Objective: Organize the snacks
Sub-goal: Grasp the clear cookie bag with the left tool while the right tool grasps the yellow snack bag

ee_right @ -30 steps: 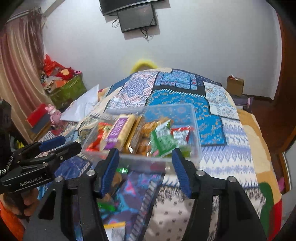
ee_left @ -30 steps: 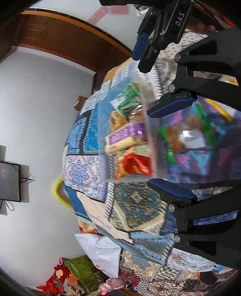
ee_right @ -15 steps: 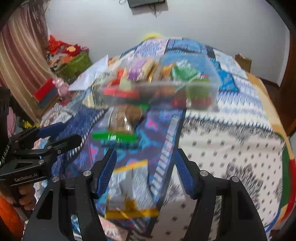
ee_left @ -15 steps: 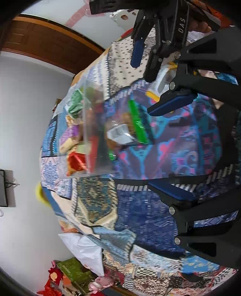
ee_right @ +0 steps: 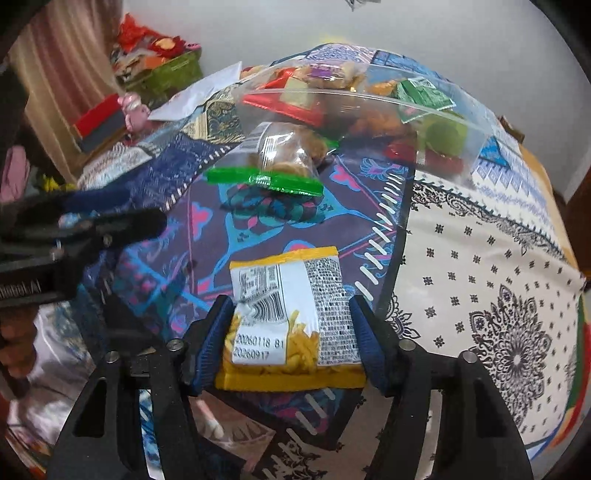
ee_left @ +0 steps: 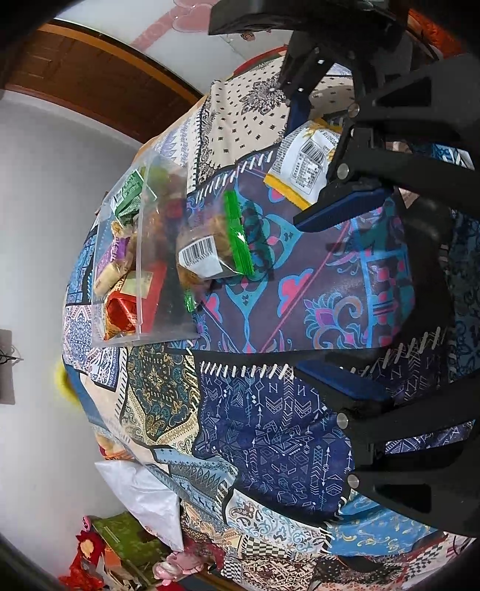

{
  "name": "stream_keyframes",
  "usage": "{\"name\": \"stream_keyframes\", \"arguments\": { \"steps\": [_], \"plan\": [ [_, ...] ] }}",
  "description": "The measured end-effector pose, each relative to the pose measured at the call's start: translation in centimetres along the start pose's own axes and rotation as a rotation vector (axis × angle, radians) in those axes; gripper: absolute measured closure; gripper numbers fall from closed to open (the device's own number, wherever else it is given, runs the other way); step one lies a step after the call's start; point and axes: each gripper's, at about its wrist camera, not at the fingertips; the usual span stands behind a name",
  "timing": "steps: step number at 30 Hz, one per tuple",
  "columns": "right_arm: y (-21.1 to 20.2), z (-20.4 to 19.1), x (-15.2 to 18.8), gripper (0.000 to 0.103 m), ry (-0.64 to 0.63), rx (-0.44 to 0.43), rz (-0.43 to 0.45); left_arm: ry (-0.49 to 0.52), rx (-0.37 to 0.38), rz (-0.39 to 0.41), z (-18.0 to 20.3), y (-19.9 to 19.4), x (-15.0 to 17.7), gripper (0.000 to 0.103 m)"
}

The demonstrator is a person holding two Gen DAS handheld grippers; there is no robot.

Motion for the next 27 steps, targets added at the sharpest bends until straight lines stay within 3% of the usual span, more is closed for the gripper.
{"name": "stream_keyframes", "arguments": {
  "steps": [14,27],
  "plan": [
    [-3.7,4.3,-1.3,0.049,0.14,0.035,0.131,0.008,0.024,0.035,2.3,1.9,-3.5,0.032],
    [-4.1,8.9,-2.2,0.049,0.226,0.09,0.187,0.011,-0.046,-0.022,3.4,10.2,-6.1,0.023]
  ]
}}
Point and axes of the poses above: each gripper's, at about its wrist camera, not at the fingertips, and y roughly the way its jaws point, z to its right, x to its underside, and after that the axes turned 15 degrees about z, right-handed
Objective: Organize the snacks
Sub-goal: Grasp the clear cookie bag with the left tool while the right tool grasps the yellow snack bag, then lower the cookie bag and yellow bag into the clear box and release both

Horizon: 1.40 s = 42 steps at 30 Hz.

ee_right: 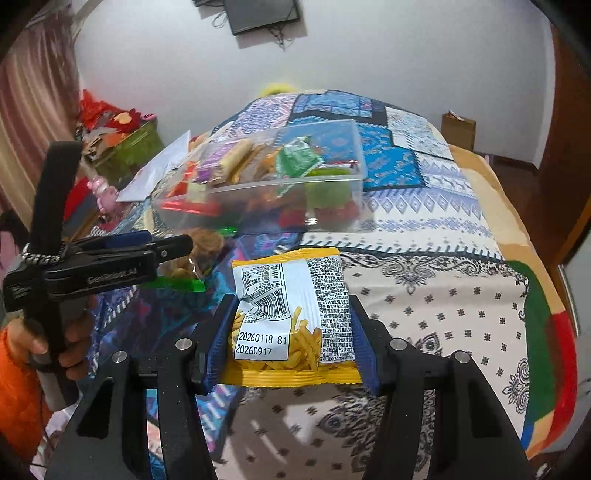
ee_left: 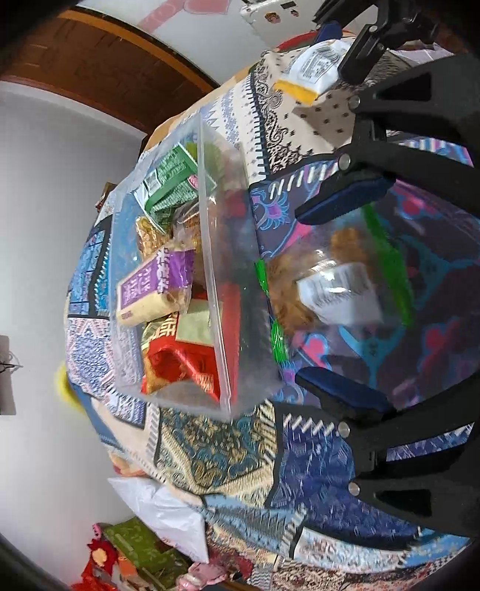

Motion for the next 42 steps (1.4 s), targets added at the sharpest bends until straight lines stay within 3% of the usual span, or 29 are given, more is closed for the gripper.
{"name": "stream_keyframes", "arguments": {
  "steps": [9,14,20,29,42],
  "plan": [
    [1.1,1.9,0.1,0.049,0.042,0.016,-0.019,-0.062,0.034,-0.103,-0.2,3.3,1.7,0.023],
    [1.2,1.7,-0.2,0.049,0.041,0.027,-0.016,-0.072,0.061,-0.067,-0.2,2.3,1.7,0.049],
    [0.6,1.1,-1.5,0.049,0.035,0.022,0.019,-0.009,0.067,-0.007,0.4,-1.3,2.1,0.05],
    [0.3,-0.4,-5.3,0.049,-0.001,0.007,0.113,0.009,0.087,0.115,0.1,-6.1,-1.0,0.05],
    [3.4,-2.6,-9.7,0.049,-0.056,-0.023,0.192,-0.01,0.071,0.231,-1.5,-5.5,-6.9,0.05]
  ]
}}
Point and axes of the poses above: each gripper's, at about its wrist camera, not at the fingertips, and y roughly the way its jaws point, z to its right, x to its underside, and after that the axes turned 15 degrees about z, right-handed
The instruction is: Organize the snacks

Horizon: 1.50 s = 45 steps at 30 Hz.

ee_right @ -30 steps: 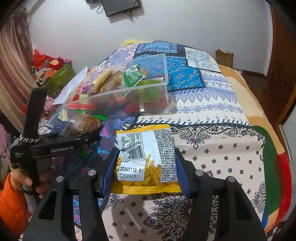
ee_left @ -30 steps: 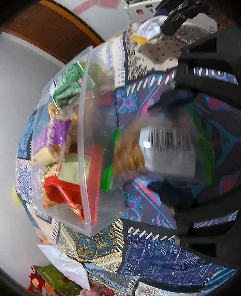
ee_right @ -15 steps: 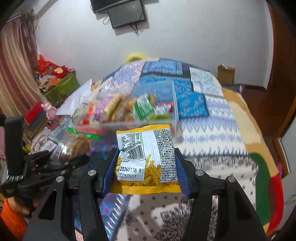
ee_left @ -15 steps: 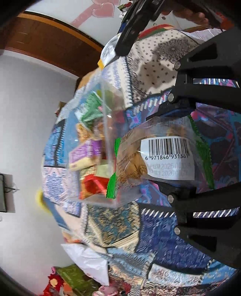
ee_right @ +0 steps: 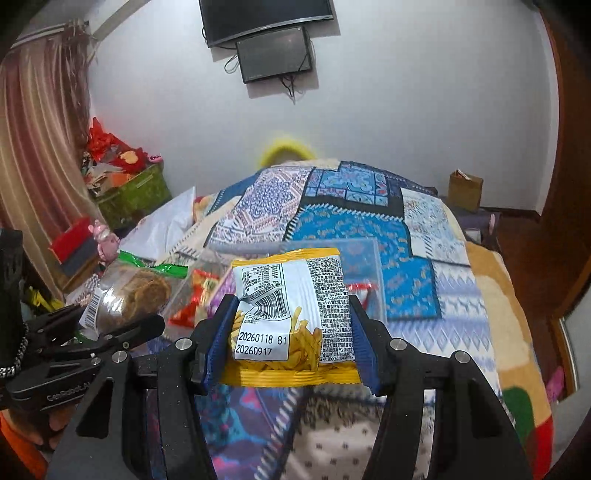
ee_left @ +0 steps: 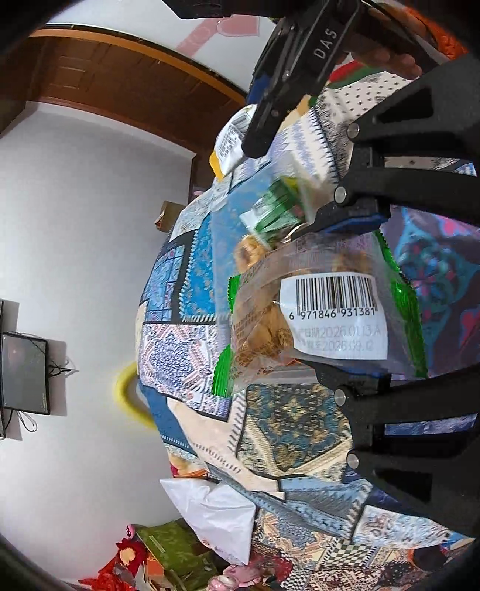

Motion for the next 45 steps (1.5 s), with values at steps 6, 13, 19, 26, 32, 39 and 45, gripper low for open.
{"name": "stream_keyframes", "arguments": {
  "steps": [6,13,19,26,32,39,45],
  "plan": [
    [3.3,0.1,-0.7,0.049,-0.027,0.005,-0.015,-0.004,-0.019,0.006,-0.9,3.1,-1.4,0.05],
    [7.0,1.3,-1.3,0.049,-0.023,0.034,-0.039,-0.022,-0.08,-0.035,-2.8,8.4,-1.8,0.05],
    [9.8,3.3,-1.2,0.049,0.014,0.066,-0.082,-0.047,-0.066,-0.086,-4.1,11.5,-1.3,0.05],
    [11.1,3.9,-0.2,0.046,0.023,0.082,-0.121,-0.013,-0.061,-0.062,-3.9,11.7,-1.9,0.031],
    [9.9,3.4,-0.8,0.043,0.003,0.073,-0.112,0.017,-0.037,-0.017,-2.9,9.4,-2.8,0.03],
    [5.1,1.5,-3.3,0.043,-0.036,0.035,-0.025,0.015,-0.019,0.083,-1.6,3.4,-4.9,0.03],
    [-1.4,-0.6,-6.0,0.043,-0.046,-0.001,0.124,0.051,-0.034,0.222,0.1,-4.1,-6.3,0.025]
  ]
}}
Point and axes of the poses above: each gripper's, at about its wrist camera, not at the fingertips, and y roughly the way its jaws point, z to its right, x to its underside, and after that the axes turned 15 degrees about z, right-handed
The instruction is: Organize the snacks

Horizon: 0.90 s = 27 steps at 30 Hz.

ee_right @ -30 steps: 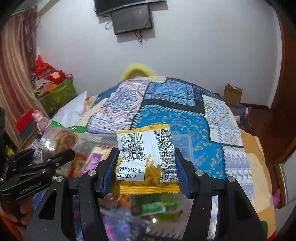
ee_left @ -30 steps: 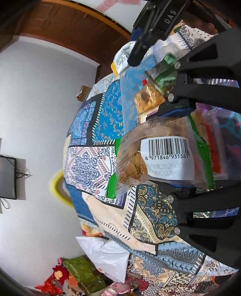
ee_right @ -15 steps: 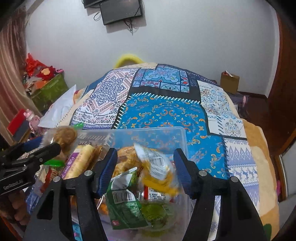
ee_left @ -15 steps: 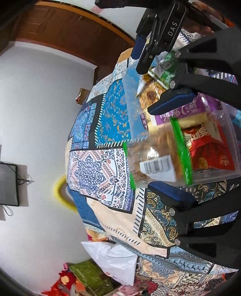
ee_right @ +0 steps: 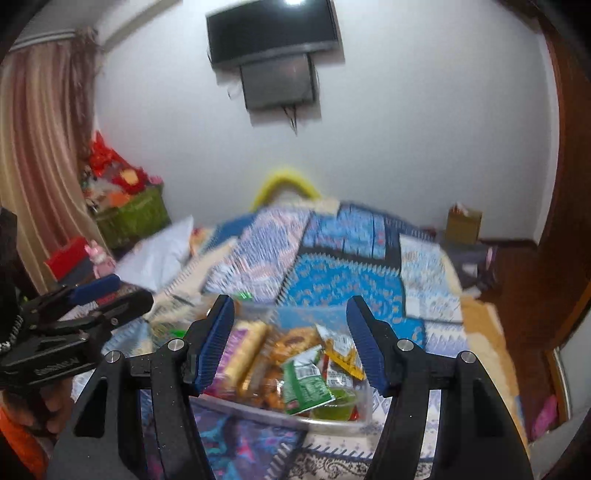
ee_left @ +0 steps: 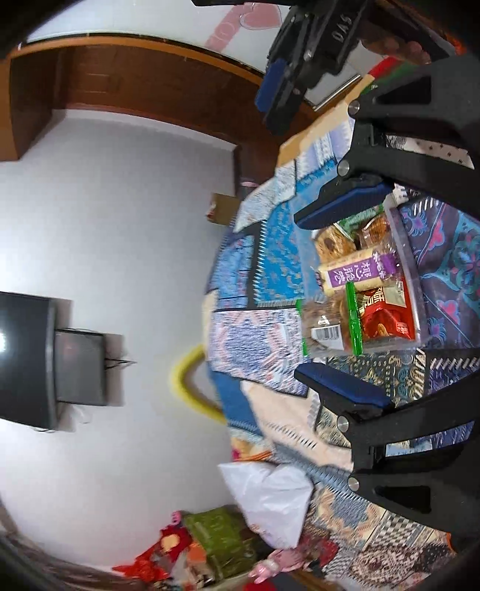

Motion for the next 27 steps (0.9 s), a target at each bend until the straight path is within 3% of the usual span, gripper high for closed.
{"name": "stream_keyframes", "arguments": {
  "steps": [3,6,8,16,27],
  "plan": [
    [-3.2,-0.9,-1.3,0.042,-0.005,-0.014,0.068,0.004,-0.002,0.065,0.4,-3.4,-1.1,0.02],
    [-6.1,-1.7,-1.8,0.028,-0.004,-0.025,0.128,-0.003,0.008,0.122,0.7,-6.2,-1.8,0.009],
    [-7.4,-2.1,-1.8,0.025,-0.011,-0.022,0.158,0.009,0.005,0.167,1.0,-8.1,-2.1,0.001],
    [-10.2,-3.3,-1.8,0.001,-0.034,-0.021,0.225,0.004,0.014,0.204,1.8,-11.1,-2.3,0.001],
    [-10.9,-3.2,-1.1,0.0,-0.026,0.0,0.229,0.003,0.025,0.208,2.2,-12.3,-1.8,0.001]
  ]
}}
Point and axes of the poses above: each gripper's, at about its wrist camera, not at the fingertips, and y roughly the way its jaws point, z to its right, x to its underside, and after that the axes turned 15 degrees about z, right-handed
